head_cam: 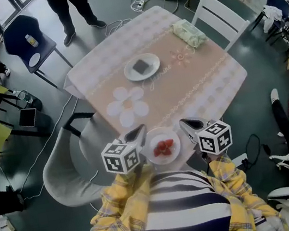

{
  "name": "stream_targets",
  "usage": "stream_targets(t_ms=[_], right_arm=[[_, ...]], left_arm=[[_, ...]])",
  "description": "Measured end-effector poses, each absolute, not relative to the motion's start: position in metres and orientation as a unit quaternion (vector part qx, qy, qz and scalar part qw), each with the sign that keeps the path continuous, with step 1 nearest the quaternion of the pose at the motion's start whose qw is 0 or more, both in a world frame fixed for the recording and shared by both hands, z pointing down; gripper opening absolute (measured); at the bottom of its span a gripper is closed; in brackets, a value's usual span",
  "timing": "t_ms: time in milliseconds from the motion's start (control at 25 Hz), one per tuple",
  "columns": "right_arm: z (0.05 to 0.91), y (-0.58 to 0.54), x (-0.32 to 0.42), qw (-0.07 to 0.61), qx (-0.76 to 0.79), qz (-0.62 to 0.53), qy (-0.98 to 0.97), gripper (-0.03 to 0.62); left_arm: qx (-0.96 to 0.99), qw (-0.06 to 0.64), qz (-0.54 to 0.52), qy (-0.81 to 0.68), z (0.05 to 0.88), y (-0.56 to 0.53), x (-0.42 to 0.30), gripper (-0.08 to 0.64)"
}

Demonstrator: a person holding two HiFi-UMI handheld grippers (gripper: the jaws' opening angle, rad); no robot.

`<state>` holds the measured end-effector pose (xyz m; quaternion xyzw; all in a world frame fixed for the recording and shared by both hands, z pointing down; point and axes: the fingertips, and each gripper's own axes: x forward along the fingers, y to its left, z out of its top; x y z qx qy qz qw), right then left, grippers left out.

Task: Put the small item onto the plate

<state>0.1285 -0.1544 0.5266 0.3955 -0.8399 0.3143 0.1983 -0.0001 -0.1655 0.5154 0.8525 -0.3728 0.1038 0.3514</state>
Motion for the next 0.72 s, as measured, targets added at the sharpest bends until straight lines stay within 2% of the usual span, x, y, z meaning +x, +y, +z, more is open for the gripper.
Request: stream_targets(t_ms=[720], right_arm=[[0.5218,-0.1521,0.1225,0.191,0.393,0.311,-0.844,-0.003]], left_arm=[[0.855,0.351,0.099,-0.369,0.5122,-0.1636,0.0006,0.003]])
